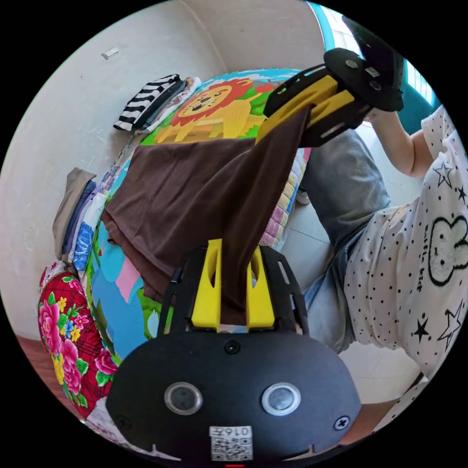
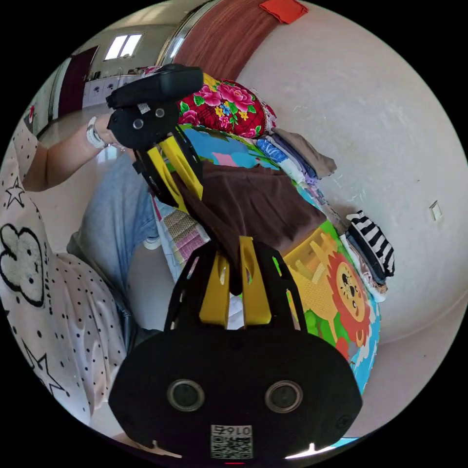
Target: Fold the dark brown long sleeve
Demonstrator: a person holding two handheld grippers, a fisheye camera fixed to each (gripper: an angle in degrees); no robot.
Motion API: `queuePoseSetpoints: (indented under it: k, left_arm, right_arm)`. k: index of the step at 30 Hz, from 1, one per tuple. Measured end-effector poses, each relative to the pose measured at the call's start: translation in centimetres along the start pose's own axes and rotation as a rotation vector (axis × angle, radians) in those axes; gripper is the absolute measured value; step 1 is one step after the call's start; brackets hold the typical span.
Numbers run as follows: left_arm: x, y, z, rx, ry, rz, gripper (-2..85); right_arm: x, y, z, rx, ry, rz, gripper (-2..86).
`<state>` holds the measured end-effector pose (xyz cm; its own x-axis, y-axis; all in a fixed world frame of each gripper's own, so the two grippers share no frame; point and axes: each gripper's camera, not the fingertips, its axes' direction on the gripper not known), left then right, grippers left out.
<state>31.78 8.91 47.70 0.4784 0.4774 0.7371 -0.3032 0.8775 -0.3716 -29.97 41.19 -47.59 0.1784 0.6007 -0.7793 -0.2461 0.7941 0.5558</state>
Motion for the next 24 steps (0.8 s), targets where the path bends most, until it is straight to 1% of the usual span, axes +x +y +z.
queuePoseSetpoints:
  k: [2, 6, 13, 18, 24]
  left_arm:
    - [-1.5, 0.4, -0.2, 0.023, 0.039, -0.024, 6.6]
    - [-4.2, 0.9, -0.3, 0.065, 0.091, -0.041, 4.4]
    - [-6.7, 0.5, -0.6, 0.056, 0.083, 0.000, 1.7]
    - [-7.8, -0.8, -0.9, 0.031, 0.108, 0.098, 1.1]
    - [-7.8, -2.7, -1.1, -0.027, 0.163, 0.250, 0.9]
  right_arm:
    - [3.1, -1.0, -0.5, -0.006, -0.050, 0.000, 2.9]
    - [6.9, -2.3, -1.2, -0.012, -0.054, -0.023, 2.9]
    - [14.6, -4.4, -2.0, -0.035, -0.099, -0.075, 2.6]
    - [19.5, -6.1, -2.0, -0.063, -0.131, -0.152, 2.2]
    - [25.6, -8.2, -1.9, -0.108, -0.226, -0.273, 2.0]
